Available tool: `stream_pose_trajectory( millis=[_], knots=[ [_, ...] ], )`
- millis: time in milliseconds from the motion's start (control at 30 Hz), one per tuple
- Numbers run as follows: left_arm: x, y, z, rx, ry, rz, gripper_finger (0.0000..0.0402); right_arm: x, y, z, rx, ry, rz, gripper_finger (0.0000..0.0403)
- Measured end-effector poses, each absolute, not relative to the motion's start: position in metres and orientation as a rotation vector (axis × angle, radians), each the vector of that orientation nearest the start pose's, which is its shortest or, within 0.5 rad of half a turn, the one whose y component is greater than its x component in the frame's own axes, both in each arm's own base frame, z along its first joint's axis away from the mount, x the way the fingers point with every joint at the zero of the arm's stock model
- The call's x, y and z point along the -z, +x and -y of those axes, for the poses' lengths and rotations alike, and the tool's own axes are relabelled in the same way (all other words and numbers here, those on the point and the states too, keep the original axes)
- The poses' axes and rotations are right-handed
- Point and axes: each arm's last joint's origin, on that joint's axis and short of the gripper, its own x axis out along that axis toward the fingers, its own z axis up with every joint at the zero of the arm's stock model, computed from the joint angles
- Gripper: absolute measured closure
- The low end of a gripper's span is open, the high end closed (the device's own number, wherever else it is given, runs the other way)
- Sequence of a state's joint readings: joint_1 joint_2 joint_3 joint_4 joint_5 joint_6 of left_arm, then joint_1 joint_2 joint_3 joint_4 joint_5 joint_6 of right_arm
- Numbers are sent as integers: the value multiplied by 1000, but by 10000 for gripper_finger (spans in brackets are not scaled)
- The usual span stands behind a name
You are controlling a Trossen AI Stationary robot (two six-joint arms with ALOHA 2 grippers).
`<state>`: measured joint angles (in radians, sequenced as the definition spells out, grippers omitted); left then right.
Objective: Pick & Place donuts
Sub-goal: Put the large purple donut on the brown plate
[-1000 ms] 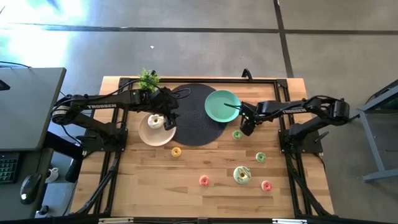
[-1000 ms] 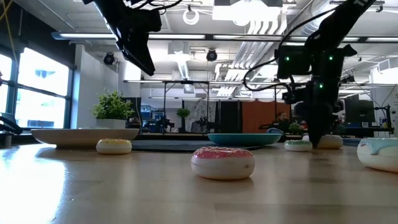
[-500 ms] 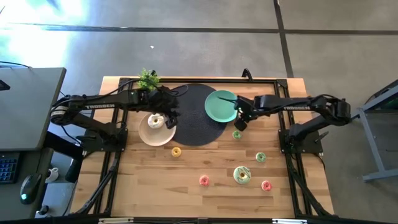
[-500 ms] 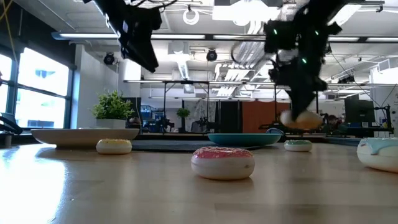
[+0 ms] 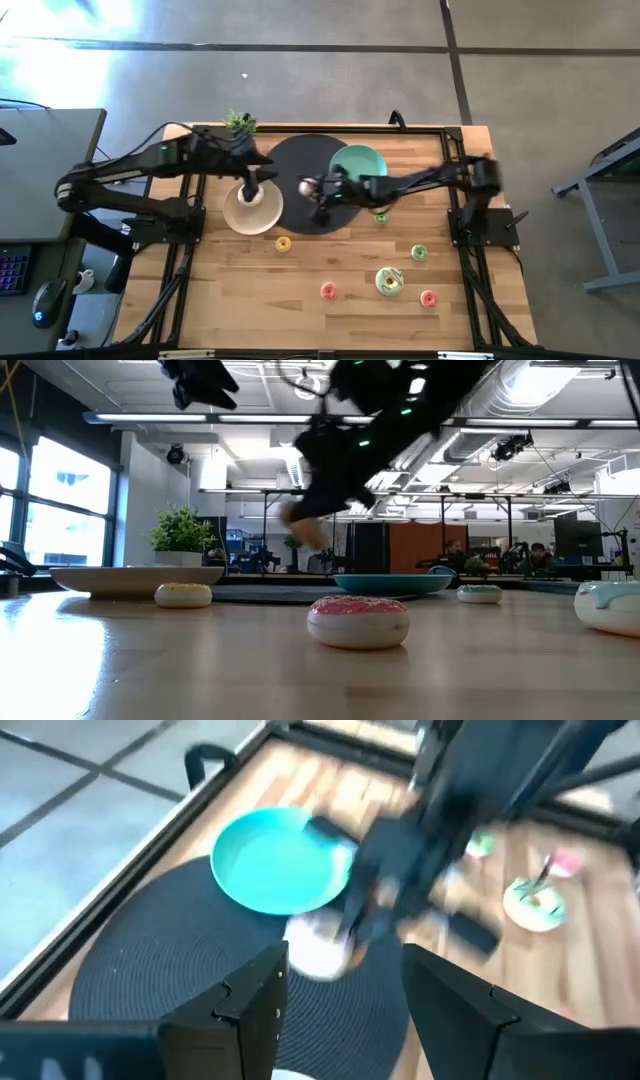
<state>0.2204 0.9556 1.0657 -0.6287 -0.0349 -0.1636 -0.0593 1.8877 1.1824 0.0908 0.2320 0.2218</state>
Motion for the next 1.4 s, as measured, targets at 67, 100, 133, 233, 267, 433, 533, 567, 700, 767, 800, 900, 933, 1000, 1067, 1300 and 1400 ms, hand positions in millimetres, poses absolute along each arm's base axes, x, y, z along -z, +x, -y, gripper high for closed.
stream_pose_trajectory(
  millis=[67,100,133,233,267,433,533,567,700,767,800,900,933,1000,1067,1300,1400],
  knots=[
    [-363,173,-40,-296,-223,-465,211,-180,432,32,331,130,-575,383],
    [-366,169,-39,-297,-232,-450,211,-175,445,32,327,120,-578,383],
    [-367,164,-38,-298,-246,-443,211,-171,456,33,317,119,-590,383],
    [-369,154,-36,-305,-277,-442,211,-161,488,34,267,119,-605,380],
    [-368,153,-35,-306,-281,-447,211,-160,497,34,253,105,-616,380],
    [-366,150,-35,-311,-285,-474,211,-162,527,37,232,-3,-670,378],
    [-365,152,-35,-313,-286,-487,211,-168,538,38,218,-56,-669,378],
    [-364,154,-36,-314,-287,-494,211,-171,540,37,217,-68,-674,378],
    [-360,160,-37,-316,-288,-518,211,-182,541,33,311,-177,-703,378],
    [-360,161,-37,-316,-288,-521,211,-188,543,29,315,-235,-679,378],
    [-360,161,-37,-315,-288,-516,211,-191,546,27,285,-243,-647,378],
    [-363,161,-37,-312,-288,-495,211,-192,552,21,124,-195,-519,377],
    [-363,161,-37,-312,-288,-494,211,-189,552,20,99,-169,-493,377],
    [-362,160,-37,-311,-284,-494,211,-178,550,23,108,-108,-487,377],
    [-363,159,-37,-310,-283,-488,211,-166,546,30,133,-54,-503,377],
    [-363,159,-37,-311,-283,-484,211,-140,537,42,156,-46,-513,362],
    [-363,159,-37,-311,-283,-485,211,-133,533,46,157,-27,-539,330]
  ],
)
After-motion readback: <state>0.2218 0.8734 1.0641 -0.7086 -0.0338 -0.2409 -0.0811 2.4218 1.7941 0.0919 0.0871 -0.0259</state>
